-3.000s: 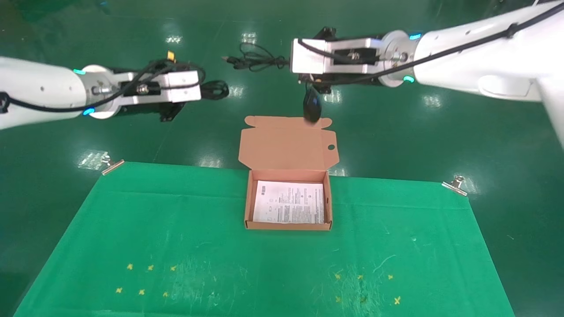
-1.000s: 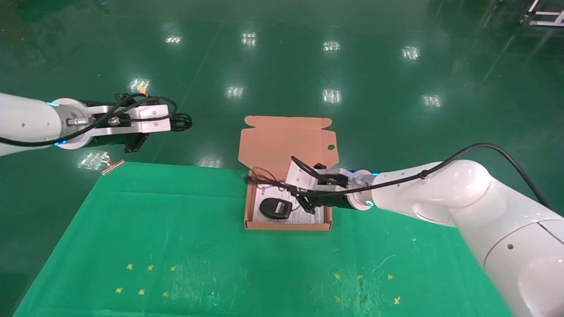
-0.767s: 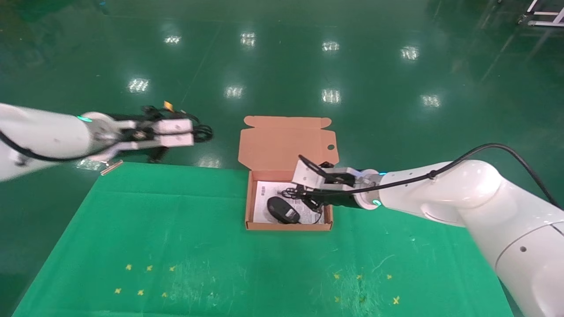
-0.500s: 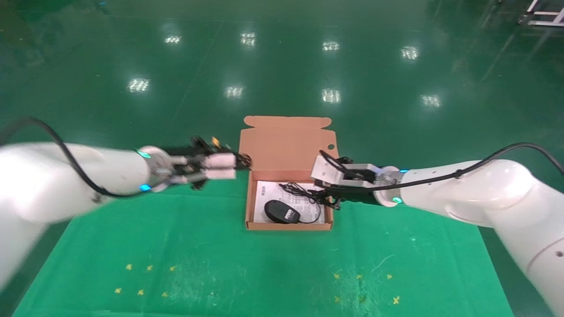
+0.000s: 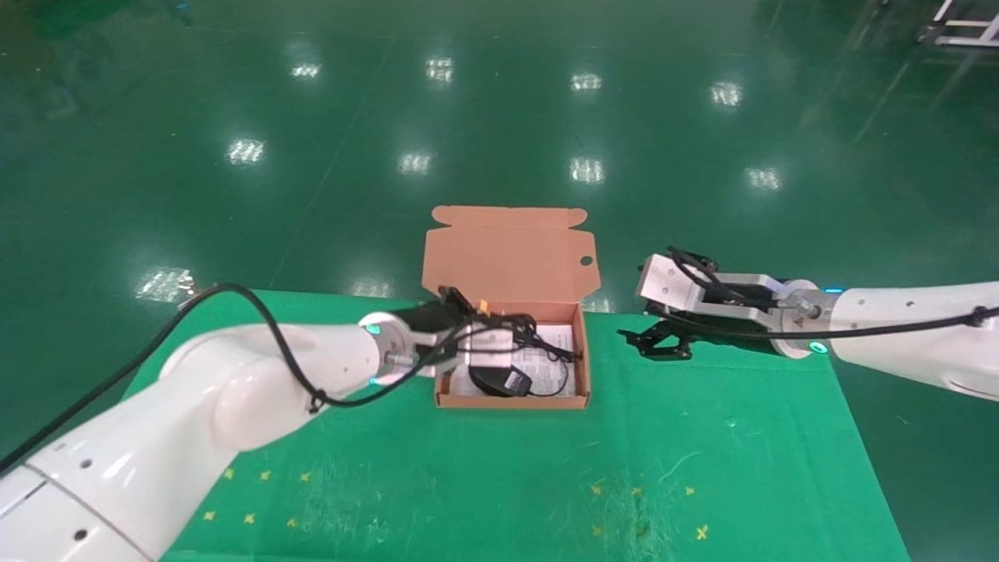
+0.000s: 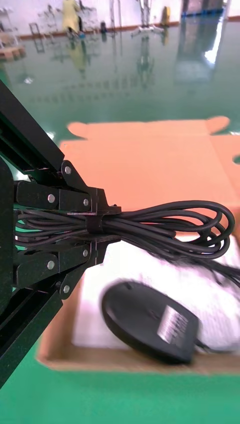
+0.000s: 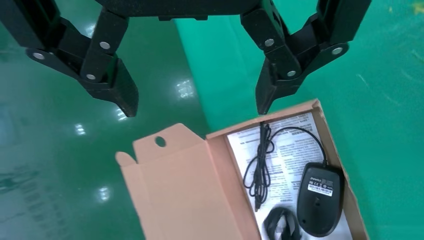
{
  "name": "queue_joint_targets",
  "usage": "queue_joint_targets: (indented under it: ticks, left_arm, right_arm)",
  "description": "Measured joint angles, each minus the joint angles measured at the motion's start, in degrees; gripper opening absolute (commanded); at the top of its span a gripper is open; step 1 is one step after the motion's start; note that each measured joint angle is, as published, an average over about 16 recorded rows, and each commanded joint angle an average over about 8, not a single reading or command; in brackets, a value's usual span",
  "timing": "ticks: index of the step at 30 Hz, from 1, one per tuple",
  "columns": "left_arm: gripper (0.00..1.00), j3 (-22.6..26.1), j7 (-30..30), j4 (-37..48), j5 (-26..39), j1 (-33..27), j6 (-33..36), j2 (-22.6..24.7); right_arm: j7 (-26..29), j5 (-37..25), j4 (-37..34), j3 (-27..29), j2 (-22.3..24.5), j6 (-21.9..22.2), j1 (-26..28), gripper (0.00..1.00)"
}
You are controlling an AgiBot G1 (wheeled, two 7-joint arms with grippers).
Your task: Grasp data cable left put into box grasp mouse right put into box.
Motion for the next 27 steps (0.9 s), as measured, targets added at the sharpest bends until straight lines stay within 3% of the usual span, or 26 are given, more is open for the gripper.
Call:
queue_joint_targets:
  ticks: [4, 12, 27]
  left_arm:
    - [0.00, 3.8, -0.1, 0.8, -3.3, -0.4, -2.2, 0.5]
    - [1.00, 9.5, -1.2, 1.3, -7.7, -1.6, -4.9, 0.8]
    - [1.00, 9.6, -1.7, 0.1, -8.3, -3.1, -6.3, -0.1]
  right_arm:
    - [3.9, -1.7, 5.5, -0.6, 3.4, 0.7, -0.4, 1.00]
    - [8.7, -4.5, 12.2, -1.6, 7.3, 1.6, -0.9, 1.00]
    - [8.8, -5.0, 12.5, -1.3, 7.2, 2.4, 0.1, 1.00]
